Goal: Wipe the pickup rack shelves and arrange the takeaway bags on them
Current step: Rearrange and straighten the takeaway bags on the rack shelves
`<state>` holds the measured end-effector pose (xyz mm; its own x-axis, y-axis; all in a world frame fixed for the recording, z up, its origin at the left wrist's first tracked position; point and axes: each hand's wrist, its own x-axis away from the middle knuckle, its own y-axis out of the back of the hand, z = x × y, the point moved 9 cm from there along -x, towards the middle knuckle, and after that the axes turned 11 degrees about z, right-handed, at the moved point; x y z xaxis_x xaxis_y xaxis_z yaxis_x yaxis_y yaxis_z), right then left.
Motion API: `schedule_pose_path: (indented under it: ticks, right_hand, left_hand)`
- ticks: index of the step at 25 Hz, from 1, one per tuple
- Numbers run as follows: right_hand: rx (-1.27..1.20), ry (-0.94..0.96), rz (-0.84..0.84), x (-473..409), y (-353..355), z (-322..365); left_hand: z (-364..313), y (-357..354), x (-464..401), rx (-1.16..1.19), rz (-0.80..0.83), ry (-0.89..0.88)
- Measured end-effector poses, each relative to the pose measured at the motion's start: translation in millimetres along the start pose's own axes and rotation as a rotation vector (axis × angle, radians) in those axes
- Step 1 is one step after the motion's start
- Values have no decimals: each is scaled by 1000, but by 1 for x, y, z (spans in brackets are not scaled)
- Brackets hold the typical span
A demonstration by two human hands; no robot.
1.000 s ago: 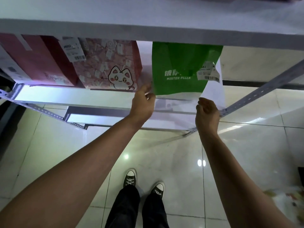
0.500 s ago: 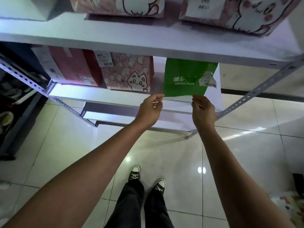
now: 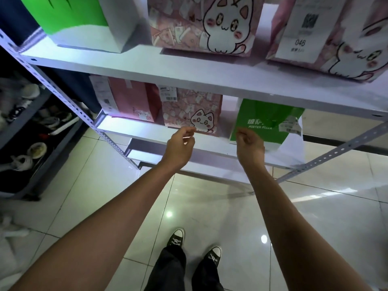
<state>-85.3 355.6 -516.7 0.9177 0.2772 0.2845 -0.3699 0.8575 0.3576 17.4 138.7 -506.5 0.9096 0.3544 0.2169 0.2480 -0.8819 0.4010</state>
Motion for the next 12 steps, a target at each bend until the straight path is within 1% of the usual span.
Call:
schedule_pose_path:
  ticks: [4, 6, 9, 12]
  right_hand:
    - [17, 39, 8, -26, -34, 7]
    - [13, 48, 39, -43, -54, 8]
    - [-85, 10, 68, -73, -80, 6]
    - [-146, -26, 22, -99, -93, 2]
  left_hand:
    - [33, 39, -25, 16, -63, 58]
    - [51, 58, -43, 20, -90, 106]
    - [76, 80, -81, 35, -73, 144]
    - [100, 100, -120, 22, -84, 186]
